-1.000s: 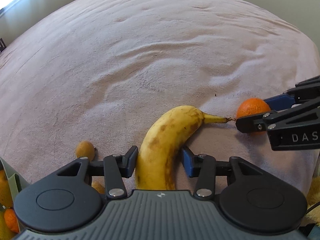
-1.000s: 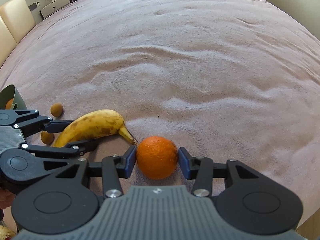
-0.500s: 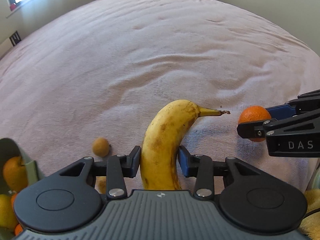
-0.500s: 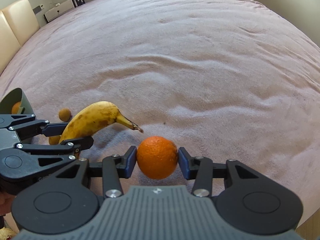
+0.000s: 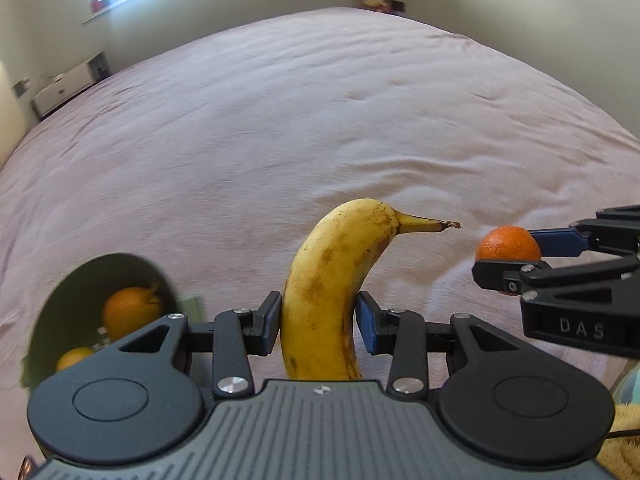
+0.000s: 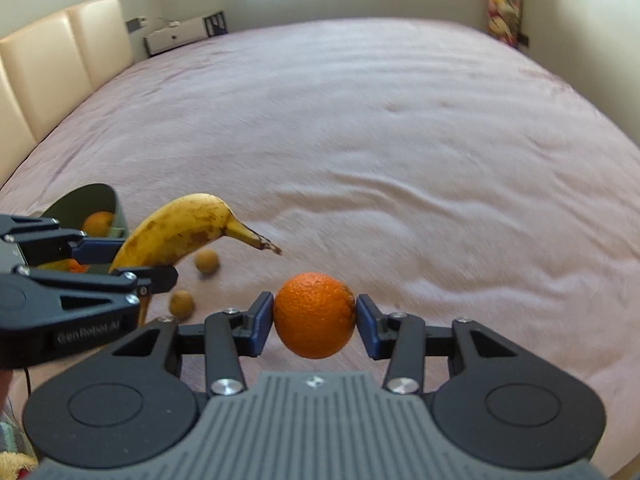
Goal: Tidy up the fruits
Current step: 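Lift and carry the banana and mandarin toward the green colander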
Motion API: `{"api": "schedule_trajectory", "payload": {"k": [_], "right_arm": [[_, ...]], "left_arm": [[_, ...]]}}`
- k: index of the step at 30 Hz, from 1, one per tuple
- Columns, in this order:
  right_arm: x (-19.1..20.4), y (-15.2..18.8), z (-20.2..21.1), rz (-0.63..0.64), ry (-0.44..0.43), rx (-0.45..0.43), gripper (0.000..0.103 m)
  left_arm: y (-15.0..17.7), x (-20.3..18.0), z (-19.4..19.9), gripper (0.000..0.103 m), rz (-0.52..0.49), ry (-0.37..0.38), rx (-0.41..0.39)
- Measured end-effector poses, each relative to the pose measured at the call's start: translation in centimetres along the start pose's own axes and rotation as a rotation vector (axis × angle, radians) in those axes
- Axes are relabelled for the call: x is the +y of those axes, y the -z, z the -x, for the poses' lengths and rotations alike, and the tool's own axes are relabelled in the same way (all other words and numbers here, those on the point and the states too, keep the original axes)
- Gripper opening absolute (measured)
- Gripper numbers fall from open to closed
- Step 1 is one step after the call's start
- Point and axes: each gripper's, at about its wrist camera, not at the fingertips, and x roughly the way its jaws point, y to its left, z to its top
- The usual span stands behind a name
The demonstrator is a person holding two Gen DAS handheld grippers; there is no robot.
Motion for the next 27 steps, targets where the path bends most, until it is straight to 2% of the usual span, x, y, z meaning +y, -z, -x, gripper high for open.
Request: {"api": "schedule_trajectory", "payload": {"k": [4,13,27], "right_arm": [[2.2,-0.7,0.8,0.052,-0.024,-0.046,0.043],[6.9,-2.1,1.2,0.136,-0.096,-0.102,0.042],[14.2,-4.2,1.1,0.266,-0.203,-0.163,0.042]], "left_arm": [[0.0,2.2,1.5,0.045,0.051,-0.025,-0.012],[0.4,5.7,4.6,0.045,0.093,-0.086,-0.067],[2.0,14.2,6.0,0.045,0.334,-0.228,-0.075]]}}
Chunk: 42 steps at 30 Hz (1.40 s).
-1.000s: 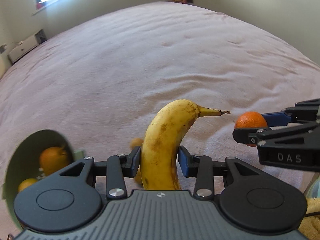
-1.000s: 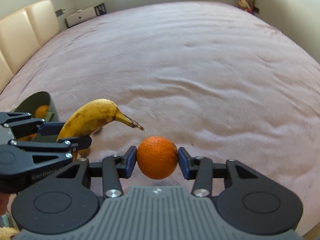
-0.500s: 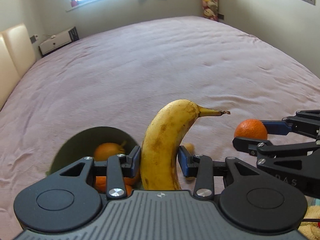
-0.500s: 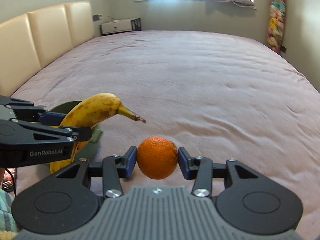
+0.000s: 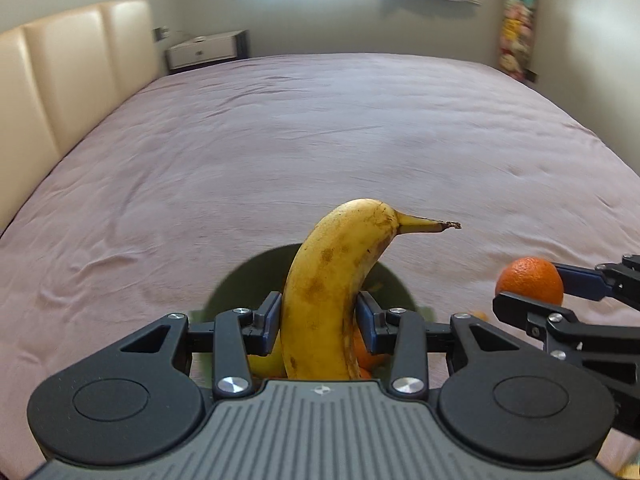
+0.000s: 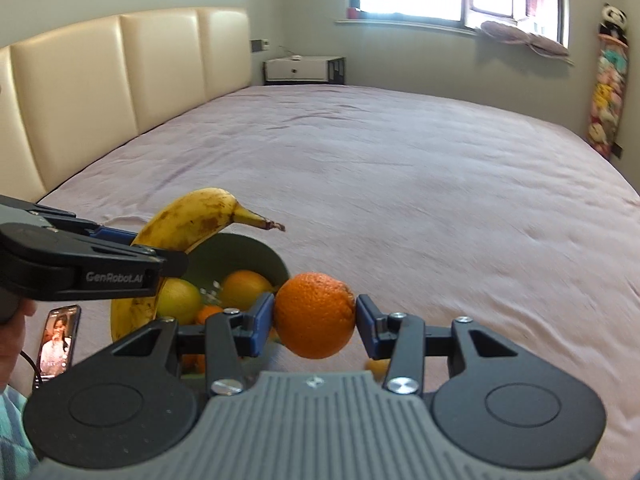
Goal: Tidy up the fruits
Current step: 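Lift and carry the banana and mandarin toward the green colander, then lower the banana and mandarin into the colander with both tools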
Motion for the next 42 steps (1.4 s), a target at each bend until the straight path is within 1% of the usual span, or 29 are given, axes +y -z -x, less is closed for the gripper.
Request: {"api": "schedule_trajectory", "payload": {"k": [3,6,9,13,17,22,30,37,42], "right_arm": [[1.4,-1.0,-1.0,0.028,-0.03,-0.005,0.042],[2.8,-1.9,-2.2,0.066,-0.057,-0.009,0.042],[3.9,-2.4,-3.4,0.106,-0.072,-0.002,0.042],[5.1,-2.6,-5.3,0.161,-0.083,0.028,0.042],[5.5,-2.2,-6.9,0.195,-0.09,0.065,0.042],[5.5,-1.5,-8.4,0.206,-0.1,0.105,0.042],[6.2,-0.9,-10.5,0.237,-0.11,0.142,0.042],[6.4,-0.4,-11.6,0.256,-0.106,0.16,0.042],[6.2,-0.1,-12.0,0.255,-0.103,0.174,0.042]], "left_arm": [[-0.2,1.3,-0.3,0.045,0.031,-0.041,0.004],[-0.4,2.3,-0.6,0.045,0.061,-0.053,0.014],[-0.5,3.1,-1.3,0.045,0.085,-0.062,0.038],[-0.2,4.0,-2.5,0.045,0.11,-0.08,0.085],[0.2,4.6,-3.5,0.045,0.111,-0.096,0.12],[0.6,4.9,-5.0,0.045,0.118,-0.081,0.17],[1.0,5.1,-6.8,0.045,0.122,-0.087,0.226],[1.1,5.1,-7.5,0.045,0.114,-0.097,0.22],[1.1,4.3,-7.6,0.046,0.066,-0.108,0.223]]}}
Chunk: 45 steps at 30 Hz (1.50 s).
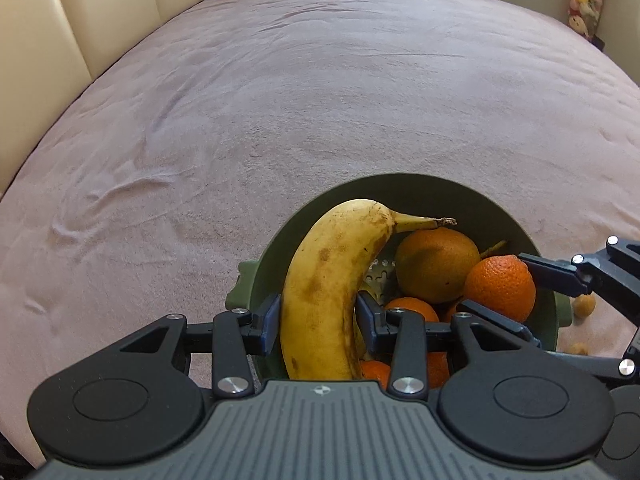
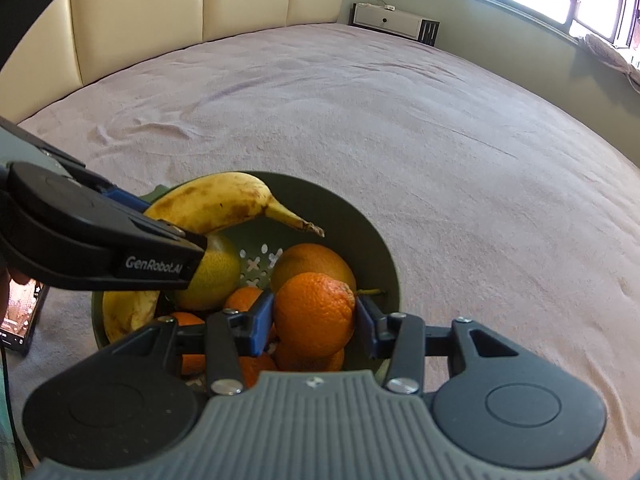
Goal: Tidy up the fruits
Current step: 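Lower the banana and mandarin into the colander with both tools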
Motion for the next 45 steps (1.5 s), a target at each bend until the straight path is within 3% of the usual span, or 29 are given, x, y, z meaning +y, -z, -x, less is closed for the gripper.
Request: {"api": "schedule_trajectory", "payload": {"k": [9,16,25,27,29,31,35,45], "right_arm": [[-0.3,0.3,0.3,-0.007,0.005,0.008,0.042],[-0.7,0.7,1.0,-0.019,0.006,0.009,0.042],[0.9,0.2,0.5,-0.022,-0.086,0.014,0.042],[1.6,0.0,0.1,-0.008,-0.096,0.02,0.043],[1.9,-0.1,-0.3,-0.006,-0.104,0.029,0.042],[2.0,-0.2,-0.5,-0.019,-0.124,0.034,0.042],[2.2,-0.2,-0.8,-0.045,-0.176,0.03,0.042],[2.9,0.0,-1.8,-0.063,-0.212,0.06,0.044]], "left_arm": [[-0.2,0.7,0.3,0.058,0.032,0.021,0.01],[-0.3,2.8,1.3,0.068,0.125,0.075,-0.005],[-0.2,5.4,3.1,0.068,0.244,0.092,-0.044],[-0.2,5.8,3.3,0.063,0.259,0.121,-0.046],[0.0,5.9,3.1,0.046,0.266,0.135,-0.03],[0.2,5.9,2.5,0.037,0.27,0.139,0.0],[0.3,6.0,2.4,0.025,0.28,0.17,-0.003],[0.4,5.6,2.6,0.026,0.268,0.155,0.001]]}}
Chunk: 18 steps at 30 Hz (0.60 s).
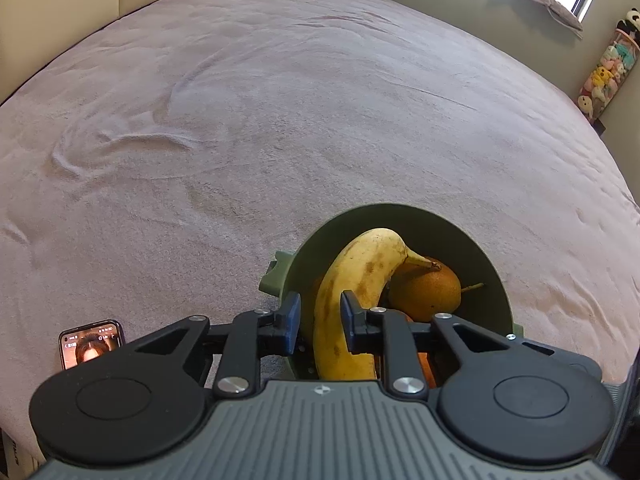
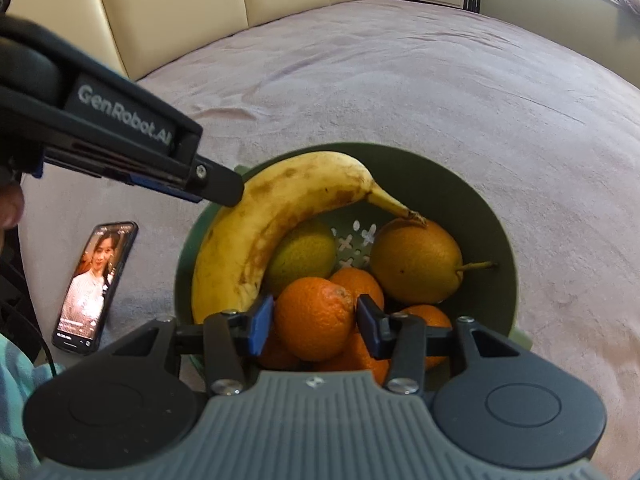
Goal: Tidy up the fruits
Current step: 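Lower the banana and mandarin into the colander with both tools, then open both tools and move them back toward the two brown longans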
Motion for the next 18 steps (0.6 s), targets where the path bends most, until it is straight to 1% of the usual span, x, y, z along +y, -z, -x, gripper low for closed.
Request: {"api": "schedule_trajectory", "payload": {"k": [3,7,9,11,14,18], "right_arm": [[0.1,-0.1,0.3,0.007,0.008,-0.006,0.048],[0.0,-0.3,1.4,0.012,0.019,-0.028,0.049],[0.0,-0.3,2.4,0.014,0.044,-0.038,0.061],[0.0,-0.3,3.3,0.018,0.083,-0.059,0.062],[-0.3,-0.2,4.8,0.017,0.119,-0.08,0.062],[-1.4,0.4,6.9,-0.007,0.178,-0.098,0.062]], "left_arm": [[0.1,-0.4,0.1,0.026,-0.021,-0.014,-0.001],[0.2,-0.8,0.5,0.026,-0.041,-0.013,-0.006],[0.3,-1.3,0.8,0.026,-0.056,-0.015,-0.016],[0.4,-1.8,1.2,0.026,-0.073,-0.016,-0.027],[0.8,-2.9,1.9,0.026,-0.109,-0.01,-0.046],[1.5,-4.7,2.8,0.027,-0.173,0.013,-0.073]]}}
